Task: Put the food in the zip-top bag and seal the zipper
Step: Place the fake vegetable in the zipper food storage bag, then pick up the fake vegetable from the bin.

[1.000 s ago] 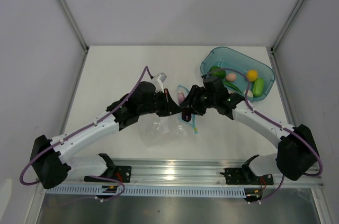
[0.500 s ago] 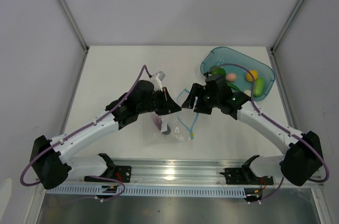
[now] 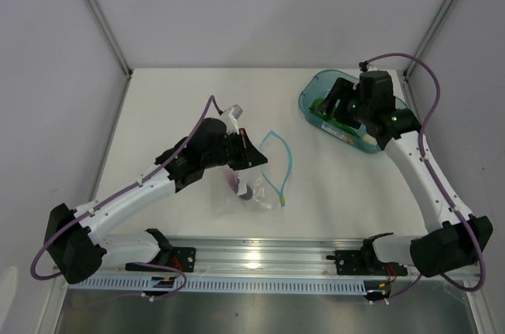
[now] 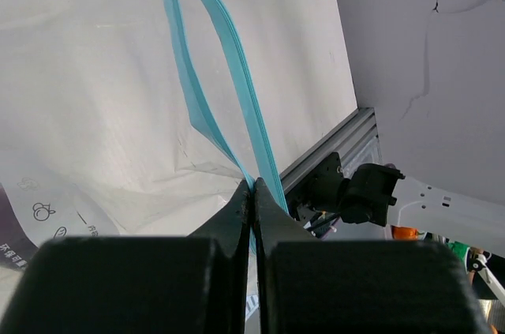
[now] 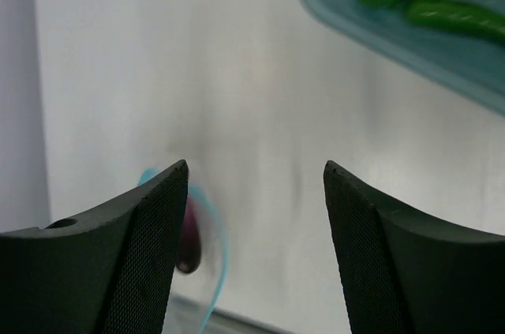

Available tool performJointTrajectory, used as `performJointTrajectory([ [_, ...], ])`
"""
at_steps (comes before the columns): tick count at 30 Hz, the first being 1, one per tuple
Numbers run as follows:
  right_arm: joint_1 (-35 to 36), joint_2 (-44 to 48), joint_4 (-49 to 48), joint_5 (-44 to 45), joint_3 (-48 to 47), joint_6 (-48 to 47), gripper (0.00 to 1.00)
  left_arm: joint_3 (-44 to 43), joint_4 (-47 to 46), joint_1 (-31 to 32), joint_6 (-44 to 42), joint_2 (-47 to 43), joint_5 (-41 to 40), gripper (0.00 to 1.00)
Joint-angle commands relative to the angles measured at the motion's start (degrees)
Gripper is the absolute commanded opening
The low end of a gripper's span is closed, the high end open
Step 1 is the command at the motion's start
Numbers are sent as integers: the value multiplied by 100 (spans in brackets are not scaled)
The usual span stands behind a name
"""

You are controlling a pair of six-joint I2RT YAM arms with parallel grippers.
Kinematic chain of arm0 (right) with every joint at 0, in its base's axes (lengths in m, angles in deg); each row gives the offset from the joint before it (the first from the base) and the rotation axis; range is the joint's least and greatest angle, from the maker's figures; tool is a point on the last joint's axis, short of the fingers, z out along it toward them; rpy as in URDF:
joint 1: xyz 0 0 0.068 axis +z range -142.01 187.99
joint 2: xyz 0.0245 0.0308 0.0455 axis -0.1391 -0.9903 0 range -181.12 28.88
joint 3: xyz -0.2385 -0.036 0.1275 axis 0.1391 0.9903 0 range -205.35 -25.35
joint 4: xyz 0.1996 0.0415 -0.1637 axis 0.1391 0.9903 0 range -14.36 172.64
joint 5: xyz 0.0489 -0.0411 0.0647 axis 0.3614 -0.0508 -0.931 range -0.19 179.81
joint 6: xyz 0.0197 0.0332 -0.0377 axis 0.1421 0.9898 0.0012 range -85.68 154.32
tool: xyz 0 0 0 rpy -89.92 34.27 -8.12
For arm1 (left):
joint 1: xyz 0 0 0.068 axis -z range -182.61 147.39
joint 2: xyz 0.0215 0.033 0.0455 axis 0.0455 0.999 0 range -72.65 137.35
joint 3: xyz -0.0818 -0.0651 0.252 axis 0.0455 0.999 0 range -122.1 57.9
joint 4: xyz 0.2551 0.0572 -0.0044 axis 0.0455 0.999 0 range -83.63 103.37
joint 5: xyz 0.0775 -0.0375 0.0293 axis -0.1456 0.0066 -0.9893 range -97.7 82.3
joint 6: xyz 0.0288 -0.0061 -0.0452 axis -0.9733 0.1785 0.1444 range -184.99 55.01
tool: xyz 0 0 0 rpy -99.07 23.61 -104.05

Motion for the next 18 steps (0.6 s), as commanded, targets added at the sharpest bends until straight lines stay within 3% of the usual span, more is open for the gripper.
performJointTrajectory([
  [1,-469,-554,63,522,-263,-829,72,47,-117,-57,-65,-246,150,1],
  [7,-716,-2189,-184,1455,-1123,-1752,75,39,24,-57,-206,-291,203,1],
  [12,-734,-3235,-526,1867,-1871,-2086,97,-75,147,-57,-346,-282,221,1],
  [18,-900,-4474,-526,1491,-2925,-2192,100,-146,384,-101,-584,-264,203,1],
])
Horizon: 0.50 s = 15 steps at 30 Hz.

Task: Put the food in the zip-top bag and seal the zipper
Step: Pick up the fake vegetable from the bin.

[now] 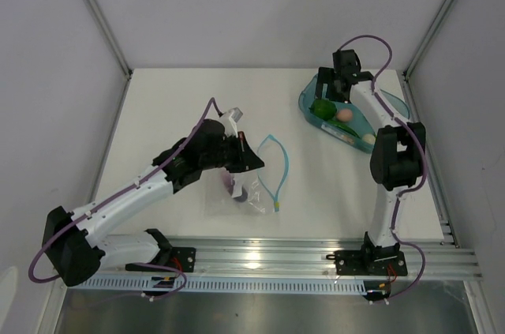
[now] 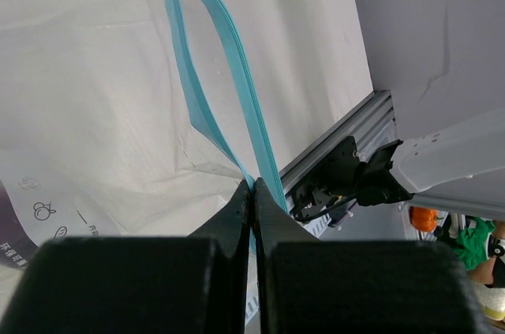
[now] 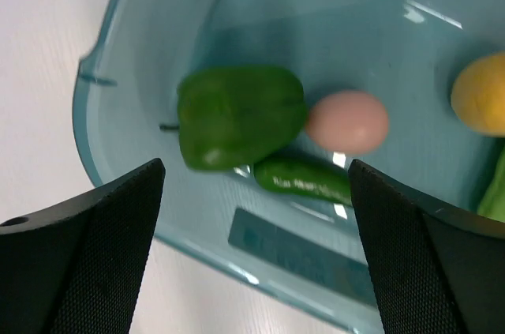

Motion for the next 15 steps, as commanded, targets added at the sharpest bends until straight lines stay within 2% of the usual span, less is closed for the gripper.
performJointTrajectory([
  [1,-144,-556,-275,-205,-733,-228,99,-172,118,-84,-247,-135,87,1],
  [5,-241,-1032,-249,-400,-1069,-219,100,-163,153,-154,-283,-188,149,1],
  [10,-294,-1287,-363,-558,-1052,-184,99,-181,179,-268,-353,-180,237,1],
  [15,-329,-1463,-460,-1286,-885,-26,99,-163,179,-339,-388,-179,316,1],
])
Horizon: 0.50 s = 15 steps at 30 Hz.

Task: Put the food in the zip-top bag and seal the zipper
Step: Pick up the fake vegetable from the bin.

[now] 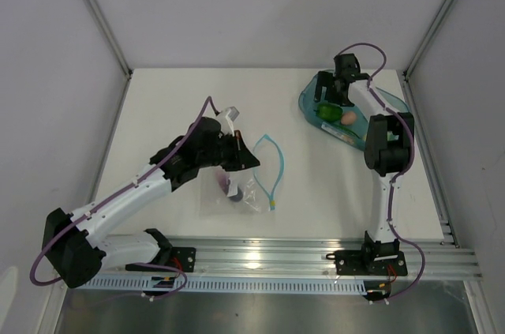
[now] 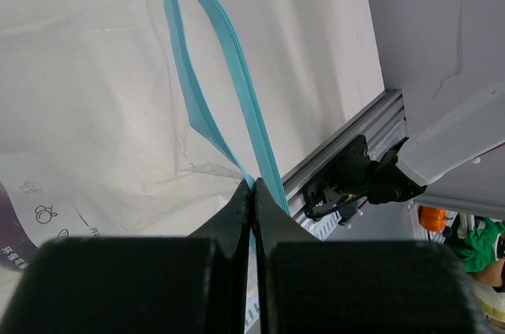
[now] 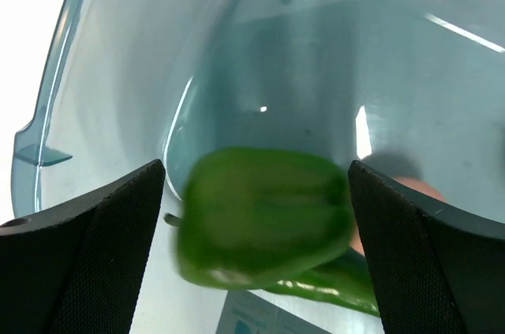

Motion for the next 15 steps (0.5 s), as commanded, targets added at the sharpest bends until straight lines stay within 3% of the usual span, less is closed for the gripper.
performJointTrajectory([
  [1,-23,-126,-202,-582,-13,119,100,-163,-50,-94,-161,-160,172,1],
  [15,-23,173,-387,-600,814,75,99,12,-103,-164,-108,-186,268,1],
])
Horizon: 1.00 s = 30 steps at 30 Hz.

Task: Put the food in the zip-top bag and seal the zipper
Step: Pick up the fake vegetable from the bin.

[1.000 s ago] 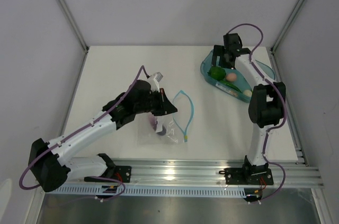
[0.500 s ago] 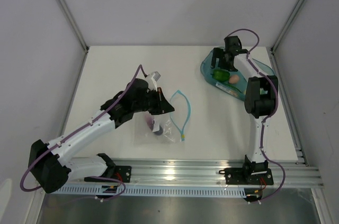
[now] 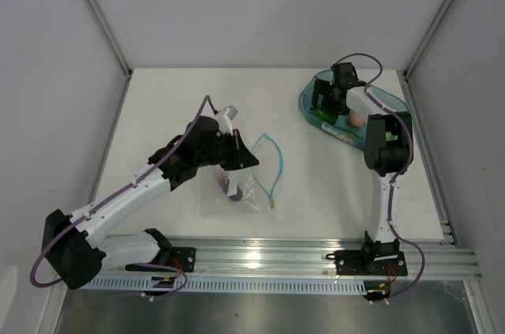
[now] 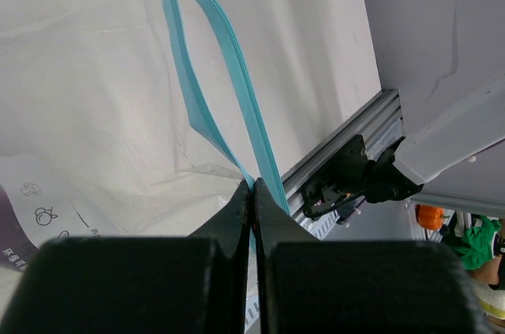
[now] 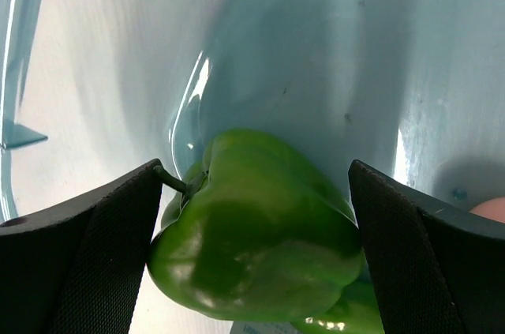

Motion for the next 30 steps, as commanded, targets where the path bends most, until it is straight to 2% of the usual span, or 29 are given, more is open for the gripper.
performJointTrajectory([
  [1,-19,249,100,-10,235,-159,99,10,-129,-53,-77,-155,159,0],
  [9,-28,417,118,-106,595,-256,99,2,-129,-53,-34,-147,168,1],
  [12,-28,390,171,-115,639,-247,96,37,-129,-53,-16,-155,159,1],
  [18,-63,399,66,-45,736,-151,75,10,-59,-62,-7,-155,107,0],
  [19,-80,390,48,-45,718,-142,67,28,-59,-62,10,-173,98,1],
  [21,-107,408,48,-19,614,-124,59,45,-68,-62,28,-182,80,0],
  [24,-142,408,83,43,473,-133,53,46,-85,-62,46,-164,115,1],
  [25,-177,399,101,60,359,-124,46,45,-77,-62,46,-156,124,1],
  [30,-300,381,171,-9,103,-80,22,19,-59,-62,37,-129,98,1],
])
